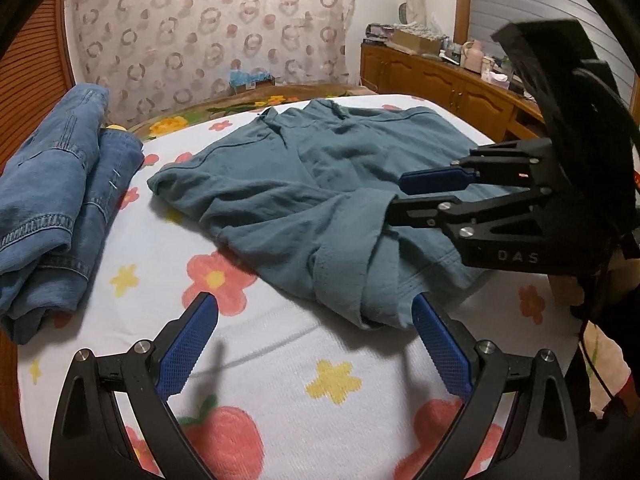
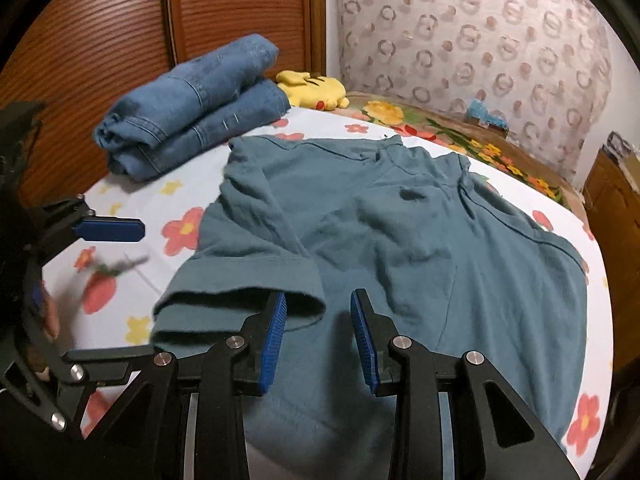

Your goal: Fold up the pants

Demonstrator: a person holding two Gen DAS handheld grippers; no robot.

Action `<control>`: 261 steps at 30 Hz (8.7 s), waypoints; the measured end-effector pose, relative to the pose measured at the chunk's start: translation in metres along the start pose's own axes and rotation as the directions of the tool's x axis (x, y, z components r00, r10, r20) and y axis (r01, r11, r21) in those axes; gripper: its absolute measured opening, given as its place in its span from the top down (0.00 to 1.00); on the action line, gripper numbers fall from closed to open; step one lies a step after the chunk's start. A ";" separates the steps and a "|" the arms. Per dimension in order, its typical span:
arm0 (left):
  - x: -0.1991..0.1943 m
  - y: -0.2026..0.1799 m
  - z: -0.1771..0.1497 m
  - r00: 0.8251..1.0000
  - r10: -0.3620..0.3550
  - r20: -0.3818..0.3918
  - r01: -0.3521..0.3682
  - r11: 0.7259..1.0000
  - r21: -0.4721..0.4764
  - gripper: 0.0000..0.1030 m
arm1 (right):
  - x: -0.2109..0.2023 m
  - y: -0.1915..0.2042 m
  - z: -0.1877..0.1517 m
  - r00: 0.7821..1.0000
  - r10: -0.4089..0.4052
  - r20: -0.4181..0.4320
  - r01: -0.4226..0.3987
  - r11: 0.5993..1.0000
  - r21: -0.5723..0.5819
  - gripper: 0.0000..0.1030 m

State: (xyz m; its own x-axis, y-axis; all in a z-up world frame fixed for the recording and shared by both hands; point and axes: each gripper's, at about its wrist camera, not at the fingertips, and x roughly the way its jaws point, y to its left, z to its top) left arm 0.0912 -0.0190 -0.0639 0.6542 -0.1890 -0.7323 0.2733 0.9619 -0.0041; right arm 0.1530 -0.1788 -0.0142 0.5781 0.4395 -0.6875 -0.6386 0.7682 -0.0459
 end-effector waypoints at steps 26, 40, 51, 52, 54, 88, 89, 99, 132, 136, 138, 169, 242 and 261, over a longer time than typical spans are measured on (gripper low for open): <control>-0.003 -0.037 0.017 0.997 -0.077 0.021 0.075 0.994 0.080 0.05 | -0.119 -0.058 -0.040 0.974 -0.186 0.133 0.157 0.967 0.202 0.98; 0.013 -0.071 0.025 0.985 -0.168 -0.037 0.172 0.972 0.158 0.17 | -0.136 -0.049 -0.081 0.969 -0.244 0.040 0.221 0.927 0.304 0.98; 0.023 -0.078 0.023 0.980 -0.179 -0.085 0.191 0.966 0.172 0.43 | -0.131 -0.055 -0.069 0.970 -0.243 0.016 0.225 0.920 0.320 0.94; 0.023 -0.079 0.023 0.980 -0.182 -0.083 0.194 0.966 0.172 0.46 | -0.130 -0.054 -0.068 0.967 -0.253 0.008 0.238 0.919 0.314 0.91; 0.024 -0.082 0.024 0.979 -0.187 -0.082 0.198 0.965 0.173 0.47 | -0.125 -0.059 -0.074 0.969 -0.249 0.002 0.237 0.923 0.303 0.88; -0.004 -0.067 0.031 0.980 -0.200 -0.007 0.199 0.971 0.132 0.89 | -0.126 -0.064 -0.078 0.988 -0.139 0.068 0.106 0.926 0.362 0.86; -0.007 -0.066 0.029 0.981 -0.194 -0.004 0.193 0.972 0.136 0.89 | -0.128 -0.061 -0.078 0.988 -0.138 0.071 0.104 0.928 0.358 0.87; -0.016 -0.064 0.007 0.981 -0.194 -0.021 0.195 0.972 0.132 0.89 | -0.142 -0.044 -0.100 0.991 -0.126 0.055 0.099 0.932 0.348 0.88; 0.000 -0.062 -0.004 0.981 -0.188 -0.056 0.193 0.976 0.098 0.88 | -0.121 -0.012 -0.065 0.965 -0.260 0.013 0.256 0.958 0.130 0.81; -0.001 -0.061 -0.005 0.980 -0.191 -0.055 0.195 0.976 0.094 0.88 | -0.120 -0.015 -0.064 0.973 -0.229 0.024 0.224 0.966 0.130 0.92; -0.001 -0.060 -0.005 0.980 -0.191 -0.055 0.195 0.977 0.090 0.88 | -0.125 -0.017 -0.063 0.979 -0.197 0.043 0.189 0.971 0.146 0.96; -0.014 -0.031 0.023 0.982 -0.182 0.050 0.181 0.983 0.024 0.27 | -0.170 -0.024 -0.100 0.985 -0.167 0.040 0.149 0.947 0.283 0.97; 0.089 0.027 0.089 0.997 -0.062 -0.042 0.064 0.997 0.048 0.26 | -0.054 -0.111 0.033 0.986 -0.156 0.062 0.142 0.971 0.192 0.96; 0.092 0.032 0.088 0.997 -0.058 -0.051 0.060 0.998 0.037 0.26 | -0.047 -0.148 0.024 0.939 -0.337 -0.073 0.341 0.880 0.330 0.86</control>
State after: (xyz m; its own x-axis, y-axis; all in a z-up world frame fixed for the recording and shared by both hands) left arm 0.2222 -0.0232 -0.0718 0.6006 -0.2344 -0.7645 0.3379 0.9409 -0.0231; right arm 0.2327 -0.3014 0.0425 0.7208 0.1203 -0.6826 -0.1973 0.9797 -0.0357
